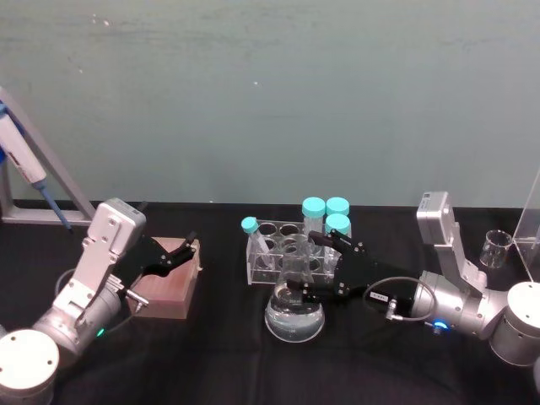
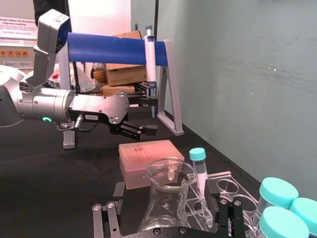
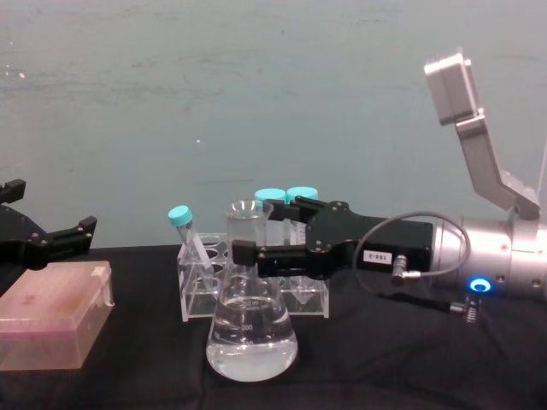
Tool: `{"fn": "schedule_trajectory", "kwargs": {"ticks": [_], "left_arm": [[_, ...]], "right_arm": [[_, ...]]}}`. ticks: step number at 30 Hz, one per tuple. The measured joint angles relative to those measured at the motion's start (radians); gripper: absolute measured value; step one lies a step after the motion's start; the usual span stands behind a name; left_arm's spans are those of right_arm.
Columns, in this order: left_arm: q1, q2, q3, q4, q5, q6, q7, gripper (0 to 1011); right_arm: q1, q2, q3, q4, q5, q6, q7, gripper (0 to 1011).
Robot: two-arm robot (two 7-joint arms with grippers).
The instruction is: Place the experimental apparatus aside using one hand.
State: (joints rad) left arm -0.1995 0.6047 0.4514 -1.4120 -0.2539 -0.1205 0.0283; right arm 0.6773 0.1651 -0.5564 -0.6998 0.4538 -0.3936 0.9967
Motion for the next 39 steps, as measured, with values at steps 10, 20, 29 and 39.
{"fn": "schedule_trajectory", "kwargs": {"ticks": [10,20,29,39], "left_arm": [[0.0,0.0,0.0,0.0,0.0,0.0,0.0,1000],[0.0,0.0,0.0,0.0,0.0,0.0,0.0,1000],[0.0,0.0,0.0,0.0,0.0,0.0,0.0,1000],[0.0,0.0,0.0,0.0,0.0,0.0,0.0,1000]], "right_arm": [[0.013,-0.012,-0.008,0.019,-0.005,-0.004,0.005,1003],[0.025,-0.023,-0.009,0.046,-0.01,-0.01,0.005,1003],[0.034,-0.033,-0.009,0.063,-0.017,-0.012,0.005,1003],[0.044,-0.043,-0.005,0.082,-0.022,-0.014,0.006,1003]]}}
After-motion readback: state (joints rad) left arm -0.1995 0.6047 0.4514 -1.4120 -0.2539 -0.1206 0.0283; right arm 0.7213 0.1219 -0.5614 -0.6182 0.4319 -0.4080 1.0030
